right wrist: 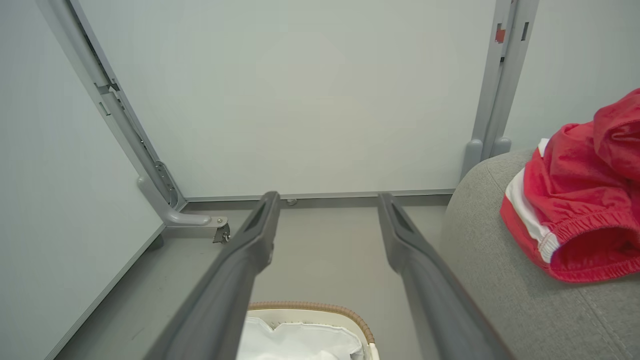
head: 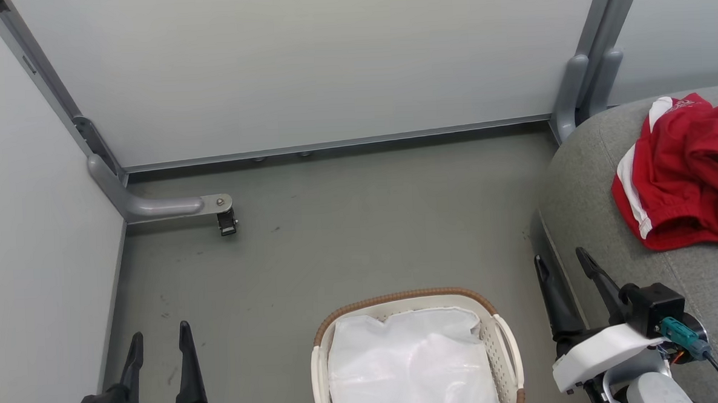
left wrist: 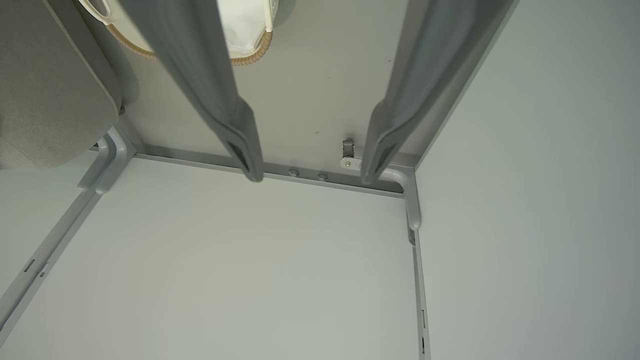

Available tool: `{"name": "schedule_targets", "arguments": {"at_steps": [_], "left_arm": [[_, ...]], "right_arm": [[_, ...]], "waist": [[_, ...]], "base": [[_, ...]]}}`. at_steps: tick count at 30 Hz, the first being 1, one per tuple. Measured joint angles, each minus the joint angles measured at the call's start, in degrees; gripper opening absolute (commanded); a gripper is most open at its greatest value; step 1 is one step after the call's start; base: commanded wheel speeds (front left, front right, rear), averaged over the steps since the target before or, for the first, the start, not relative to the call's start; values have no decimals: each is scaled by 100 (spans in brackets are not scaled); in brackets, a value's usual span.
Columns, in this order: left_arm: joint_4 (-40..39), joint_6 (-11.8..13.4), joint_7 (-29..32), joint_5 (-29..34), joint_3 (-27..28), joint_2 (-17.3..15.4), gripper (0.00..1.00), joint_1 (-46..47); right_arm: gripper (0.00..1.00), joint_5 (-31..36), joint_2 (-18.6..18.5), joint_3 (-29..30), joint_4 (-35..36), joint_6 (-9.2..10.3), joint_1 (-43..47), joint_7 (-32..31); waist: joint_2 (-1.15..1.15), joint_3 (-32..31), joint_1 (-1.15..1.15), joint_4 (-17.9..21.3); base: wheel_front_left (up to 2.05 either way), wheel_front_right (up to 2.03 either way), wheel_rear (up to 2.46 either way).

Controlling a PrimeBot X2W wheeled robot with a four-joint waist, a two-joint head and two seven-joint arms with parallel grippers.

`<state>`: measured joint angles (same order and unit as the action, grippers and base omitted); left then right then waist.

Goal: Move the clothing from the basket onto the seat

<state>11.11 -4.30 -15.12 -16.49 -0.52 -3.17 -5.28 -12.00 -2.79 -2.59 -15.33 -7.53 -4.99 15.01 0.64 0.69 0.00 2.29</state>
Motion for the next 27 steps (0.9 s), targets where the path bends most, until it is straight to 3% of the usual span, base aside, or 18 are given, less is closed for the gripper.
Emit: {"name": "schedule_targets", "arguments": {"at_steps": [15,16,21,27], "left_arm": [[124,-112,0,107,-20,20,100,1],[136,-123,0,87,-19,21,0,0],[356,-123,41,32,-23,42,0,-3],[381,-124,220,-561,32,47,0,4]], "right_arm": [[100,5,1,-69,-100,0,35,0],[0,5,2,-70,-109,0,36,0],[0,-56,37,-74,-296,0,158,-32],[0,-693,38,-18,-291,0,174,-191]], "waist": [[0,2,0,-2],[0,7,0,2],[0,6,0,0],[0,3,0,-11]], "base": [[0,0,0],[0,0,0],[0,0,0],[0,0,0]]}}
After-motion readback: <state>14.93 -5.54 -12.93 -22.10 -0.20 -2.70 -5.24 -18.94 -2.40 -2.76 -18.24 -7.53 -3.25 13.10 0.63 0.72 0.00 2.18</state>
